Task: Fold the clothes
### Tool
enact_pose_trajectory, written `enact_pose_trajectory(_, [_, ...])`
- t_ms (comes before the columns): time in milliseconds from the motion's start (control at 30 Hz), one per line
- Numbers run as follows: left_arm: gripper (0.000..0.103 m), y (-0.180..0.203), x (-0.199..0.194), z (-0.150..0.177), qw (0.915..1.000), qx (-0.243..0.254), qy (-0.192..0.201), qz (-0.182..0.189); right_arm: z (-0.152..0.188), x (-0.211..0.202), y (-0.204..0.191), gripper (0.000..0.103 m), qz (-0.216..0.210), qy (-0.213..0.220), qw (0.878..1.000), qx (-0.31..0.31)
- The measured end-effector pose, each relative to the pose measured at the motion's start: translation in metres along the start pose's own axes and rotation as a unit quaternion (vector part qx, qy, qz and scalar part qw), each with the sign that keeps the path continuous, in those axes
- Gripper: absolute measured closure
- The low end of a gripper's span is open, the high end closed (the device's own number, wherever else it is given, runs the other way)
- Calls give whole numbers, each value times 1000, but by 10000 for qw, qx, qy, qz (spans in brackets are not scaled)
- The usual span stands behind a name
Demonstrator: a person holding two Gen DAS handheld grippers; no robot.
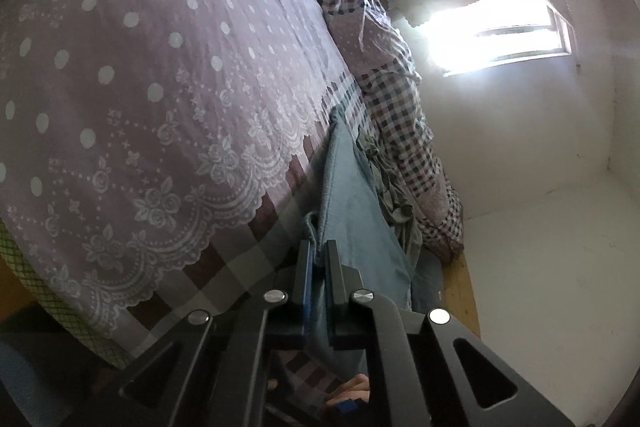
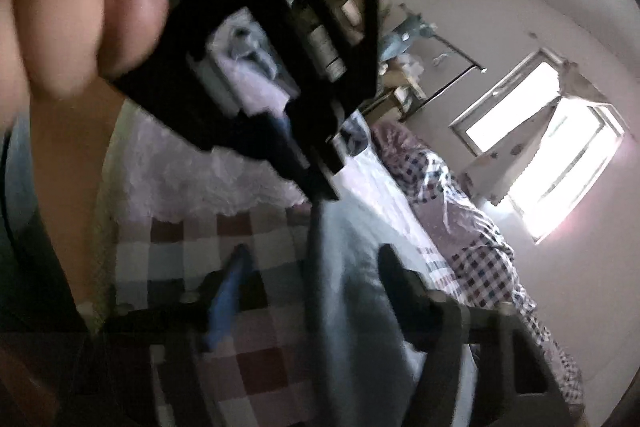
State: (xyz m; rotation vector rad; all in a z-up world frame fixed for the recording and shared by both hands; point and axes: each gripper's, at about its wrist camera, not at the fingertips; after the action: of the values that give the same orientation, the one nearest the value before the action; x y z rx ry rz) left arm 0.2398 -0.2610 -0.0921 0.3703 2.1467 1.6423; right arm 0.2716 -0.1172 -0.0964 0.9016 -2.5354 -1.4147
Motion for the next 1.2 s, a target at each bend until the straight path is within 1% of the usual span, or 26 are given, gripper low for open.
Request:
enact_pose_trajectory(67, [99,0,-1,0,10000,-13,4,38,2,2,-1,50,69,-56,9999,-51])
enact_pose_trajectory(133, [99,1,-1,0,10000,-17,7,69,4,5,-4,55,136,-113,9997,-153])
enact_pose_trajectory(167, [99,1,0,0,10000,-23,-3,66,4,6,-4,59,149,-130,9997,-171])
enact_pose_trajectory(233, [99,1,1,0,10000,-36,-22,61,4,10,-2,78,151,-184,9996,-141])
enact_pose_trajectory(267, [98,1,1,0,10000,-42,-32,58,4,12,2,96,156,-213,9996,-80])
enact_pose_trajectory(300, [97,0,2,0,10000,-66,-31,61,3,13,5,100,144,-230,9996,-9])
enact_pose_trajectory(333, [90,0,1,0,9999,-96,-17,71,3,14,10,100,102,-226,9997,79])
enact_pose_trajectory(367, [79,-1,0,0,9999,-117,13,112,2,14,14,101,78,-217,9996,139])
enact_pose_trajectory(400, [70,-1,-1,0,9997,-137,54,175,0,12,16,101,81,-202,9996,156])
enact_pose_trajectory(433, [53,-1,-2,0,9996,-156,94,232,-1,11,17,101,82,-190,9996,180])
enact_pose_trajectory(467, [39,0,-2,0,9994,-176,126,283,-2,11,19,102,81,-184,9996,214])
enact_pose_trajectory(533, [32,1,-1,1,9991,-182,130,368,-4,10,23,102,81,-170,9995,273])
enact_pose_trajectory(733, [32,3,19,-7,9990,-189,-90,383,-7,7,30,102,54,-162,9991,401])
enact_pose_trajectory(867, [32,6,30,-16,9989,-132,-113,443,-8,7,36,102,13,-109,9988,474])
enact_pose_trajectory(1033, [33,3,44,-21,9992,-173,-179,322,-9,3,35,102,-37,-103,9986,513])
enact_pose_trajectory(1100, [42,3,49,-22,9993,-161,-219,255,-9,4,37,102,-40,-98,9985,534])
enact_pose_trajectory(1133, [52,4,51,-22,9994,-144,-249,210,-10,3,37,102,-41,-99,9985,542])
enact_pose_trajectory(1167, [65,4,53,-22,9994,-128,-279,165,-10,3,37,102,-39,-100,9985,544])
enact_pose_trajectory(1200, [71,4,54,-22,9994,-116,-291,124,-10,2,36,102,-38,-102,9985,545])
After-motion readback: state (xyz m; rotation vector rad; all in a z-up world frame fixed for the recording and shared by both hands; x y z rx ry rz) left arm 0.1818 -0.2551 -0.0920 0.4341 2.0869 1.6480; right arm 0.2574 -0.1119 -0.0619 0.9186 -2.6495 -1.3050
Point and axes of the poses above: each gripper's, at about its wrist camera, not at the fingertips, and x roughly the way its jaws point, y to its right, z to its underside, and after that the axes turned 12 degrees about z, right-handed
